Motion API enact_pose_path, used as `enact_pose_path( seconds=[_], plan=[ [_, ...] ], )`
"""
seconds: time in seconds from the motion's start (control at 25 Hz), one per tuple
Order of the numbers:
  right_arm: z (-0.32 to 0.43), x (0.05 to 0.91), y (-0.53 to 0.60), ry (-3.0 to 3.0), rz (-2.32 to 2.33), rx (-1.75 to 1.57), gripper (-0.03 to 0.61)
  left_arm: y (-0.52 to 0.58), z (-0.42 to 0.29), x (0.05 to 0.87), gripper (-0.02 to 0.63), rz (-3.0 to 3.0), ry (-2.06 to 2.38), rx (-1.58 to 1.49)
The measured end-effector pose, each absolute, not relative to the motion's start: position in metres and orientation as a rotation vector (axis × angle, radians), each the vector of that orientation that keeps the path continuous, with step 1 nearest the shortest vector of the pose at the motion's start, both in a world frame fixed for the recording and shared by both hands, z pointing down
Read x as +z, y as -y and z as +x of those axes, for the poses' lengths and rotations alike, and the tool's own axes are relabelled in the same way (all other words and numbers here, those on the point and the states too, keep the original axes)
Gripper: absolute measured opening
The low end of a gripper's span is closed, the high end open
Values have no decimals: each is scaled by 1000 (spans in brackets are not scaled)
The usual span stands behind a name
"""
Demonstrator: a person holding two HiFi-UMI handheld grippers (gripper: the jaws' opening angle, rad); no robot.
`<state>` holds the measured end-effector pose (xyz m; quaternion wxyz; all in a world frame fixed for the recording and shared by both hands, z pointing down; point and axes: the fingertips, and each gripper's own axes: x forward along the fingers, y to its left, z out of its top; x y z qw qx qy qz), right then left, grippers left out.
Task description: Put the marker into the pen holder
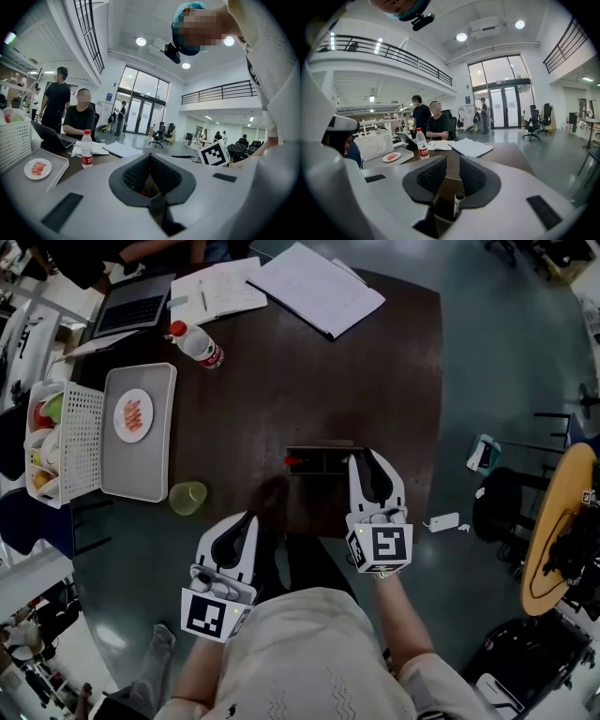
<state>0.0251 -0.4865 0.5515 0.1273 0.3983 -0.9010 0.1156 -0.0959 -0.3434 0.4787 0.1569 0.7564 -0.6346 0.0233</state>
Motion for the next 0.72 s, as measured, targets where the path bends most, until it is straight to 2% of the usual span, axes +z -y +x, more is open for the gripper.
enact_pose_path(
  seconds=[0.32, 0.44, 0.72],
  plan=[
    [45, 493, 480, 2715, 1283, 345, 74, 342, -95, 464, 11, 2224, 1796, 46],
    [56, 467, 460, 2746, 1251, 340, 24, 345, -85, 452, 9, 2276, 1769, 36],
    [82, 431, 406, 2763, 1241, 360, 17, 352, -53, 429, 11, 2392, 1700, 16]
  ],
)
